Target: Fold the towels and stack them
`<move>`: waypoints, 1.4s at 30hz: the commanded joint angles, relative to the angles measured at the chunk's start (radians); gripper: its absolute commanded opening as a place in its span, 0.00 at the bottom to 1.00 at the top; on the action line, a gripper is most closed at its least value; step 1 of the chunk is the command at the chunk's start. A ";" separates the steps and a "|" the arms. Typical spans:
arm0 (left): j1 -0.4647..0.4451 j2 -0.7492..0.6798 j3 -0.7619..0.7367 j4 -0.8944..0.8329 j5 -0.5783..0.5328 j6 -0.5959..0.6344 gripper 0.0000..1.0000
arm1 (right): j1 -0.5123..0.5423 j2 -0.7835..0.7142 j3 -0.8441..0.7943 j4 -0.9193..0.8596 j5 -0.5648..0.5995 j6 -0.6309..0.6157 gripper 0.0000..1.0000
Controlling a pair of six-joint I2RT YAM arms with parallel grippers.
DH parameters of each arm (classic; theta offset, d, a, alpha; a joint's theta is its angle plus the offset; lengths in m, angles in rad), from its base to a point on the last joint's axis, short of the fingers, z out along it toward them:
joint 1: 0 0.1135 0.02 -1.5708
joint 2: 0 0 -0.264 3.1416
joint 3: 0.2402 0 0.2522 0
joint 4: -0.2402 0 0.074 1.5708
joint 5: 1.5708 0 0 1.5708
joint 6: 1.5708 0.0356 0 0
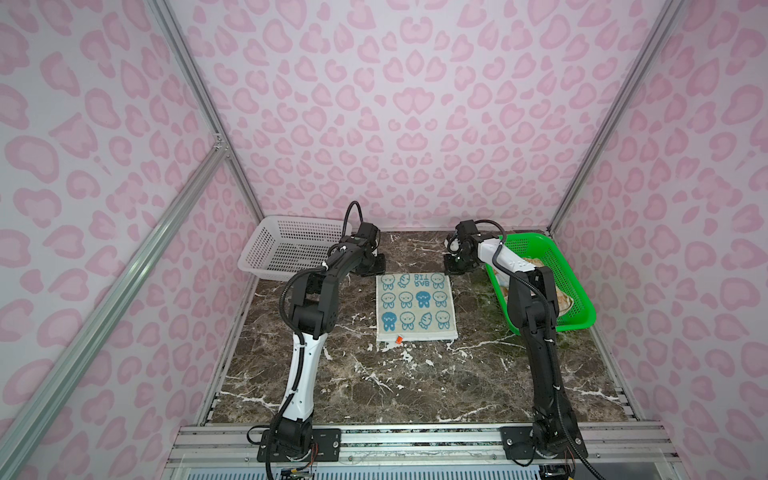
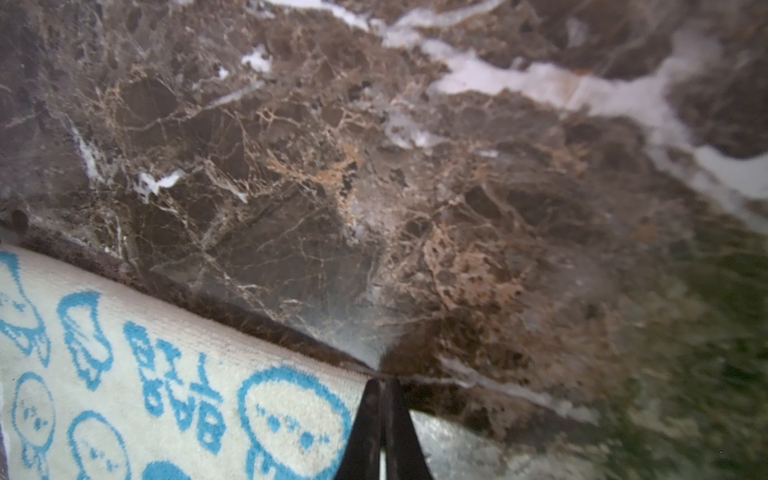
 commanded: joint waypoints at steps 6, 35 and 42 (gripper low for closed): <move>0.017 -0.055 -0.085 0.019 0.020 0.010 0.44 | 0.003 0.029 -0.006 -0.055 0.010 -0.005 0.05; 0.012 0.002 -0.056 -0.057 0.038 0.118 0.32 | 0.002 0.021 -0.004 -0.054 0.005 -0.007 0.05; -0.011 0.027 -0.046 -0.125 -0.045 0.156 0.24 | -0.002 0.015 -0.001 -0.057 0.006 -0.007 0.05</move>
